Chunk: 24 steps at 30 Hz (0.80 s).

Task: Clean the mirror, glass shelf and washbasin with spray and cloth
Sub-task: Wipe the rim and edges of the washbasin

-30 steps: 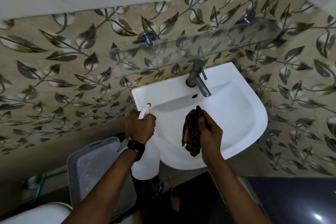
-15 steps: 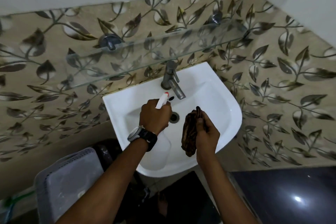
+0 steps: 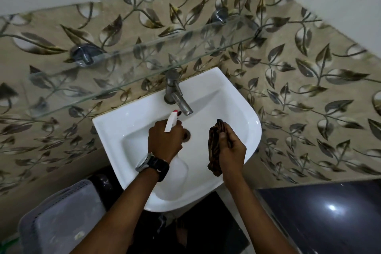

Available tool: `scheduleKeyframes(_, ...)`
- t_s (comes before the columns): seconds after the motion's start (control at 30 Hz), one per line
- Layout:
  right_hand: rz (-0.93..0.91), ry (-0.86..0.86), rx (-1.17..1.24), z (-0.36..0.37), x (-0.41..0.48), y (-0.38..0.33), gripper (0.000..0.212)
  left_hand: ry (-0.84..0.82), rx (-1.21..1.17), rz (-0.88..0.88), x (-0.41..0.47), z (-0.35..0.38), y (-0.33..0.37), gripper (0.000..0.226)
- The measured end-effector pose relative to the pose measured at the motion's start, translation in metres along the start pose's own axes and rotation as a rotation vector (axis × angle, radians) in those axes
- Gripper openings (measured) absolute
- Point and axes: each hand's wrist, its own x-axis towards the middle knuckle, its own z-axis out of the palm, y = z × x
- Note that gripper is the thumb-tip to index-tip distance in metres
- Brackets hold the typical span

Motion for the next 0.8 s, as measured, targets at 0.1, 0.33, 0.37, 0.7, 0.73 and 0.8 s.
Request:
scheduleKeyframes(0.1,-0.022,-0.168,-0.068,0.028,-0.005,0.006,0.036,0.096,-0.125,-0.053,-0.009,-0.028,-0.010,0.013)
scheduleKeyframes(0.33,-0.288,-0.438,-0.296,0.155,0.005,0.021,0.041,0.291,-0.200,-0.145,-0.022,-0.110,-0.045,0.034)
scheduleKeyframes(0.37,-0.402,-0.457,-0.352,0.169,0.016,0.021,0.044,0.313,-0.192,-0.156,-0.021,-0.118,-0.050,0.037)
scheduleKeyframes(0.7,-1.057,-0.387,-1.028,0.226,0.076,0.081,0.058,0.403,-0.030,-0.078,-0.007,-0.161,-0.063,0.015)
scheduleKeyframes(0.73,-1.032,-0.356,-1.081,0.228,0.074,0.085,0.058,0.401,-0.030,-0.085,-0.004,-0.162,-0.067,0.011)
scheduleKeyframes(0.8,-0.924,-0.259,-1.126,0.234,0.068,0.085,0.059,0.396,-0.037,-0.122,0.001,-0.164,-0.076,0.014)
